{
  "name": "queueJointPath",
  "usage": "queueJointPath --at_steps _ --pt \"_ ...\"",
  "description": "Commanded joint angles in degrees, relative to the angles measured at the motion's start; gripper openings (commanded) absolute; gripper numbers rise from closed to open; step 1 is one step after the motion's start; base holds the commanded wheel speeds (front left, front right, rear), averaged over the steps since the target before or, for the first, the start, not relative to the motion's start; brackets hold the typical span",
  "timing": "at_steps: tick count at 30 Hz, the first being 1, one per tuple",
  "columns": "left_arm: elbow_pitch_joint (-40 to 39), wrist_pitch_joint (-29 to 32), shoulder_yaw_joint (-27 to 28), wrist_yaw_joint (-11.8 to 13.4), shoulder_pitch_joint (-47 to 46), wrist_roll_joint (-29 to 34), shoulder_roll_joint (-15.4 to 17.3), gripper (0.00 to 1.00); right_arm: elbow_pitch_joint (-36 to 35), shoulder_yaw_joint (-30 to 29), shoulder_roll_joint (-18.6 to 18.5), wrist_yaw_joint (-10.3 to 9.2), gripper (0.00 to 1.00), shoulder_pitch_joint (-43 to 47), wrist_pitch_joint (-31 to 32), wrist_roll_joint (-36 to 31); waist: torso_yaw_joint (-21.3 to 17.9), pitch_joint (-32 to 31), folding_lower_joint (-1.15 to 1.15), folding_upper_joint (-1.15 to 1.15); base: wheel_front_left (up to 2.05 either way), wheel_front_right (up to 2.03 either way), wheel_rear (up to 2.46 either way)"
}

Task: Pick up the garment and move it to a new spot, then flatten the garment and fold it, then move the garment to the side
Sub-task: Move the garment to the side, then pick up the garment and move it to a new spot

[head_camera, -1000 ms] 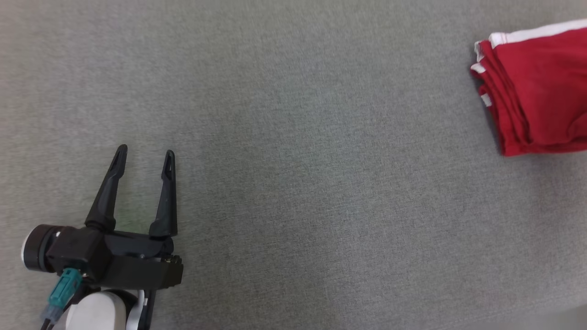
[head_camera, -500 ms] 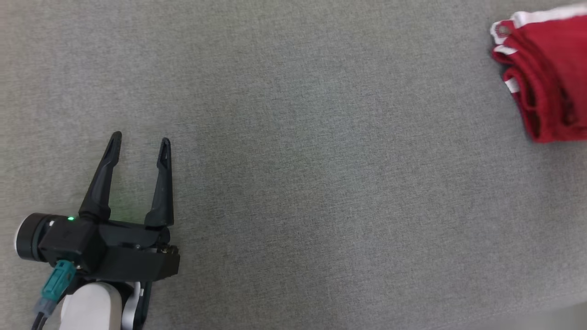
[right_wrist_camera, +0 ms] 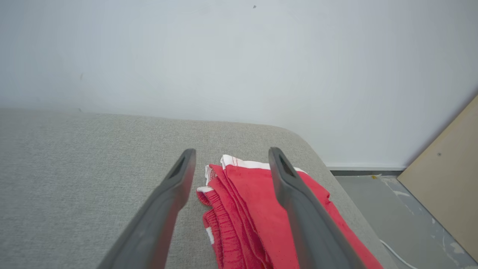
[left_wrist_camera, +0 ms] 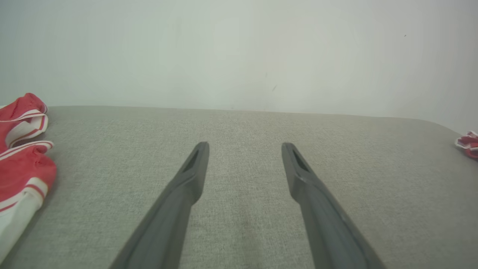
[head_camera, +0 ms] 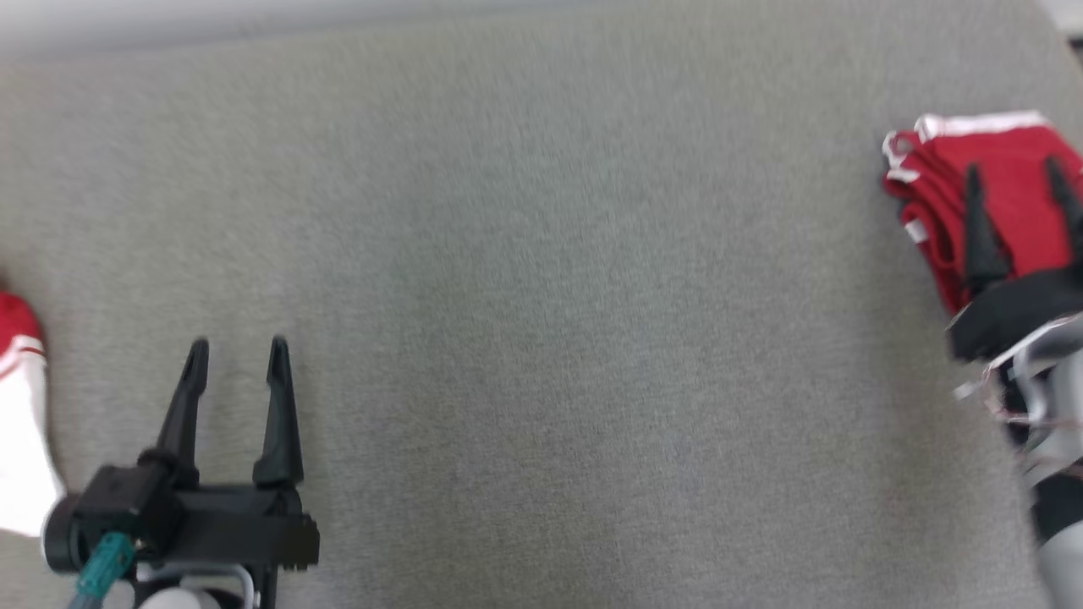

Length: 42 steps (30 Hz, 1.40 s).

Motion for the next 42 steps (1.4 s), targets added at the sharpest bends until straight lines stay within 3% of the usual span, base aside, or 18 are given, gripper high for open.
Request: queueJointPath --at_steps 1,10,17,29,42 --pt "0.66 -0.03 0.34 0.63 1.81 -0.23 -0.41 1.0 -1.81 -0.3 2.14 -0.17 1.0 3.14 -0.2 1.89 2.58 -7.87 0.01 0.0 0.0 0.0 0.0" --pt "5.54 -0.03 1.86 1.34 5.27 -2.56 -0.87 1.0 -11.42 2.12 9.17 -0.17 1.0 16.56 1.82 6.56 3.88 -17.42 0.01 0.0 0.0 0.0 0.0" --pt "9.37 -0.03 1.6 1.48 5.97 -3.38 -1.07 1.0 -12.99 5.5 12.0 -0.17 1.0 22.35 1.64 10.39 4.36 -20.61 0.01 0.0 0.0 0.0 0.0" --pt "13.57 -0.03 2.7 0.86 6.5 -2.32 -1.17 1.0 -9.65 9.58 12.73 -0.17 1.0 23.48 0.54 9.01 3.99 -22.13 0.01 0.0 0.0 0.0 0.0" --pt "13.39 -0.03 3.13 0.66 6.99 -2.23 -1.29 1.0 -7.52 9.57 12.26 -0.17 1.0 22.84 -0.43 8.59 3.76 -22.57 0.01 0.0 0.0 0.0 0.0"
